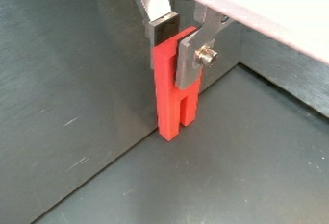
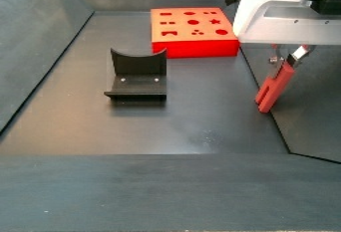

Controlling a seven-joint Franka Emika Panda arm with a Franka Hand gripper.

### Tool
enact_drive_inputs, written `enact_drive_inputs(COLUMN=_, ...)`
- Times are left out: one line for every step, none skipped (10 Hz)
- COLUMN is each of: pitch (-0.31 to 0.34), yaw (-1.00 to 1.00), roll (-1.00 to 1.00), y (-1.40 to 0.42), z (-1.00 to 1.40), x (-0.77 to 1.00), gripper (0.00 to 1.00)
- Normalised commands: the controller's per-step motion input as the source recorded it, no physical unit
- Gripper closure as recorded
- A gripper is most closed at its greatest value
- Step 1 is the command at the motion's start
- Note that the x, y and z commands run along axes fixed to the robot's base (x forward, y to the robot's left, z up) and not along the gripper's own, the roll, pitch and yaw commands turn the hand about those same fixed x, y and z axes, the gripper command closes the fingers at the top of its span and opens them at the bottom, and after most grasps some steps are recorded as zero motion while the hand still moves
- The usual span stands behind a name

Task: Pick up the double-square object. Move up. Move to above the board. Insert the double-square object.
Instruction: Pick up the double-square object, then move up, then move to above the board.

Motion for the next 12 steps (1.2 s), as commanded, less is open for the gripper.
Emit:
enact_drive_inputs(pitch=0.0, yaw=0.0, roll=0.0, y=0.0, z=0.0, x=0.0, gripper=1.0)
enact_drive_inputs(pitch=0.0, yaw=0.0, roll=0.0, y=0.0, z=0.0, x=0.0, gripper=1.0)
enact_drive_inputs(pitch=0.0, yaw=0.0, roll=0.0, y=0.0, z=0.83, x=0.0, gripper=1.0)
enact_drive_inputs(pitch=0.036, yaw=0.01, roll=0.0, y=0.02, z=0.78, x=-0.04, gripper=1.0)
enact_drive_inputs(pitch=0.057, yaw=0.0, roll=0.02, y=0.03, z=0.68, x=-0.05, gripper=1.0)
enact_drive_inputs(pitch=0.059, yaw=-0.01, roll=0.04, y=0.03, z=0.58, x=-0.05, gripper=1.0)
enact_drive_inputs(pitch=0.063, yaw=-0.01, roll=0.06, y=0.02, z=0.49, x=-0.04, gripper=1.0)
enact_drive_inputs(pitch=0.068, yaw=-0.01, roll=0.08, y=0.02, z=0.39, x=-0.04, gripper=1.0)
enact_drive_inputs(pitch=0.073, yaw=-0.01, roll=0.09, y=0.02, z=0.3, x=-0.04, gripper=1.0)
enact_drive_inputs(pitch=0.081, yaw=0.01, roll=0.1, y=0.01, z=0.17, x=-0.03, gripper=1.0)
enact_drive_inputs(pitch=-0.318, yaw=-0.21, roll=0.12, y=-0.19, z=1.0, x=0.08, gripper=1.0)
enact_drive_inputs(pitch=-0.301, yaw=-0.2, roll=0.13, y=-0.19, z=1.0, x=0.08, gripper=1.0)
